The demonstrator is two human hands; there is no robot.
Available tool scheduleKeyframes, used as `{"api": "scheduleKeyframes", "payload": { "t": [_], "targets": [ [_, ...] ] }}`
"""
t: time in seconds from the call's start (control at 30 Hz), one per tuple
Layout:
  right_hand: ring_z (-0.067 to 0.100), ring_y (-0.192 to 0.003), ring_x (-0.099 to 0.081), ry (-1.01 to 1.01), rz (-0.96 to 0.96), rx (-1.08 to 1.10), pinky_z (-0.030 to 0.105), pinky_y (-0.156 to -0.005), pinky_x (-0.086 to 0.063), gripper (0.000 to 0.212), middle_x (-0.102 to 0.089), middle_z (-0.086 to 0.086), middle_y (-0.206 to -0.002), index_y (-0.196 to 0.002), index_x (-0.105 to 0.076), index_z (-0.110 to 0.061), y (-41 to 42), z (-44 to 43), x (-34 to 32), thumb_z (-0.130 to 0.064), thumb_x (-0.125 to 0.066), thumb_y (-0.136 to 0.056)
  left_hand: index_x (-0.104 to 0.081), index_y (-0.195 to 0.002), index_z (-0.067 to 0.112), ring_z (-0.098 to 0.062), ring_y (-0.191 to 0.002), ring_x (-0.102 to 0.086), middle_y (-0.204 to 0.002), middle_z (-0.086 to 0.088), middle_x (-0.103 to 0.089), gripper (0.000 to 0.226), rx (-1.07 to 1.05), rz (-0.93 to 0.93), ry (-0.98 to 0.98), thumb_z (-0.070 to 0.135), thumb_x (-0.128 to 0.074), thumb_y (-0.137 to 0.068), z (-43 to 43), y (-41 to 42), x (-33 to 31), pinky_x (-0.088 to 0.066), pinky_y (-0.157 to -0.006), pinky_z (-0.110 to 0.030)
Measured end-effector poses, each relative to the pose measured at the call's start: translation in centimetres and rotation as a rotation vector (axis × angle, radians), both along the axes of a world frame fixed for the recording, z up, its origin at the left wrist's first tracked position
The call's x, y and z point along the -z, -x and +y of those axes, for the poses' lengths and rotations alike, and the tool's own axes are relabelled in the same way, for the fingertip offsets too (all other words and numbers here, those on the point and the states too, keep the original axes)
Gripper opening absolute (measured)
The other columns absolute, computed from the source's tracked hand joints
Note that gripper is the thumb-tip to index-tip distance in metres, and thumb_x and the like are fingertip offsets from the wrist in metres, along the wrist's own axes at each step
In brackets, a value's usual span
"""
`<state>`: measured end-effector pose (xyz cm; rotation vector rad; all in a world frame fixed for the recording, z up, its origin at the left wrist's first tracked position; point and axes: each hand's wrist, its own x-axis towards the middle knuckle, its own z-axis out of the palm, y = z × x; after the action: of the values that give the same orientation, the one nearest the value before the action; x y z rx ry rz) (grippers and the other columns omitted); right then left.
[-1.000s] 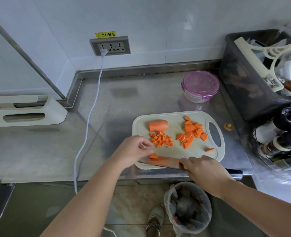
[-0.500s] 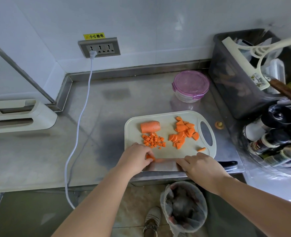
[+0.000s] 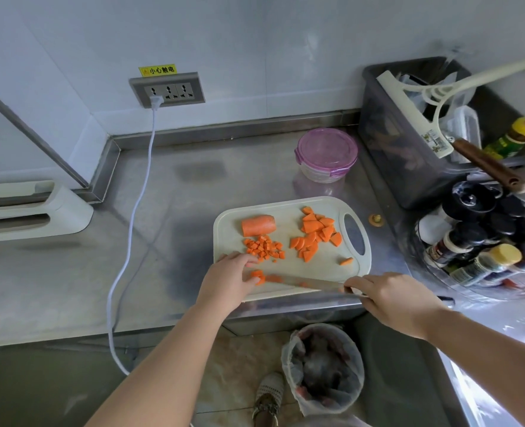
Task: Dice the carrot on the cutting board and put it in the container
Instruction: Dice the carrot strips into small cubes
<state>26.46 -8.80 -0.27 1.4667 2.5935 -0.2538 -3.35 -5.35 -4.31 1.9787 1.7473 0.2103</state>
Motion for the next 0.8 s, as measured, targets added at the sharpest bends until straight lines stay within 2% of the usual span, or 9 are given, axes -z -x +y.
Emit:
{"api": "scheduleKeyframes", "payload": {
  "t": [0.03,0.1,0.2,0.33,0.53,0.6,0.7,0.8],
  "targets": [
    [0.021,-0.087,-0.064,0.076,0.034,0.085,0.031,-0.068,-0.046,0.026,-0.067,-0.005,-0.104,-0.124,-0.051,-0.029,0.3,-0.2,0.0,-0.03,-0.044,-0.099,-0.055,-0.126,0.028,-0.013,-0.113,-0.05,-0.121,0.011,-0.055,0.039,-0.013,0.043,-0.019,0.039,-0.06,-0.089,-0.1,0.1,-0.1,-0.044,-0.092,-0.03],
    [0.024,-0.085,-0.06,0.17,0.128,0.208,0.033,-0.069,-0.043,0.025,-0.065,0.0,-0.097,-0.118,-0.051,-0.025,1.3,-0.6,0.4,-0.034,-0.033,-0.103,-0.053,-0.129,0.03,-0.015,-0.116,-0.046,-0.125,0.01,-0.051,0.042,0.012,0.163,-0.037,0.045,-0.056,-0.09,-0.4,0.1,-0.2,-0.041,-0.095,-0.031],
    [0.025,-0.077,-0.053,0.241,0.183,0.286,0.035,-0.066,-0.043,0.024,-0.056,0.002,-0.086,-0.104,-0.052,-0.019,3.4,-1.3,0.7,-0.033,-0.033,-0.103,-0.052,-0.129,0.034,-0.016,-0.12,-0.043,-0.129,0.011,-0.05,0.039,0.076,0.262,-0.057,0.046,-0.05,-0.092,-0.9,-0.5,-0.1,-0.036,-0.096,-0.031],
    [0.024,-0.075,-0.049,0.291,0.205,0.356,0.033,-0.064,-0.04,0.017,-0.05,-0.002,-0.083,-0.089,-0.041,-0.025,5.3,-2.0,0.5,-0.031,-0.034,-0.103,-0.053,-0.126,0.032,-0.016,-0.117,-0.043,-0.124,0.01,-0.052,0.037,0.068,0.322,-0.104,0.046,-0.05,-0.092,-0.9,-1.4,0.1,-0.033,-0.096,-0.032],
    [0.016,-0.072,-0.055,0.316,0.224,0.408,0.028,-0.062,-0.046,0.018,-0.057,-0.003,-0.086,-0.098,-0.049,-0.023,6.6,-2.4,0.5,-0.03,-0.033,-0.103,-0.058,-0.116,0.029,-0.018,-0.112,-0.05,-0.117,0.008,-0.06,0.03,-0.064,0.346,-0.095,0.044,-0.05,-0.091,-1.2,-2.4,0.2,-0.035,-0.093,-0.032],
    [0.014,-0.073,-0.059,0.332,0.23,0.414,0.027,-0.065,-0.052,0.023,-0.062,-0.002,-0.091,-0.108,-0.053,-0.022,7.0,-2.5,0.6,-0.031,-0.033,-0.104,-0.059,-0.111,0.027,-0.017,-0.108,-0.054,-0.112,0.007,-0.063,0.028,-0.145,0.343,-0.107,0.043,-0.052,-0.09,-1.6,-2.9,0.1,-0.037,-0.09,-0.032],
    [0.015,-0.079,-0.063,0.333,0.237,0.409,0.031,-0.072,-0.056,0.026,-0.065,-0.001,-0.097,-0.118,-0.053,-0.023,7.5,-2.7,0.7,-0.032,-0.032,-0.104,-0.055,-0.11,0.026,-0.017,-0.105,-0.059,-0.11,0.007,-0.065,0.029,-0.251,0.282,-0.12,0.045,-0.055,-0.088,-2.0,-3.4,0.3,-0.038,-0.091,-0.032],
    [0.017,-0.081,-0.063,0.326,0.246,0.413,0.033,-0.074,-0.055,0.025,-0.065,-0.002,-0.096,-0.117,-0.052,-0.024,7.7,-2.9,0.8,-0.032,-0.032,-0.103,-0.053,-0.114,0.027,-0.016,-0.107,-0.058,-0.114,0.01,-0.063,0.035,-0.302,0.197,-0.137,0.05,-0.058,-0.087,-2.4,-3.2,0.7,-0.039,-0.091,-0.031]
  ]
}}
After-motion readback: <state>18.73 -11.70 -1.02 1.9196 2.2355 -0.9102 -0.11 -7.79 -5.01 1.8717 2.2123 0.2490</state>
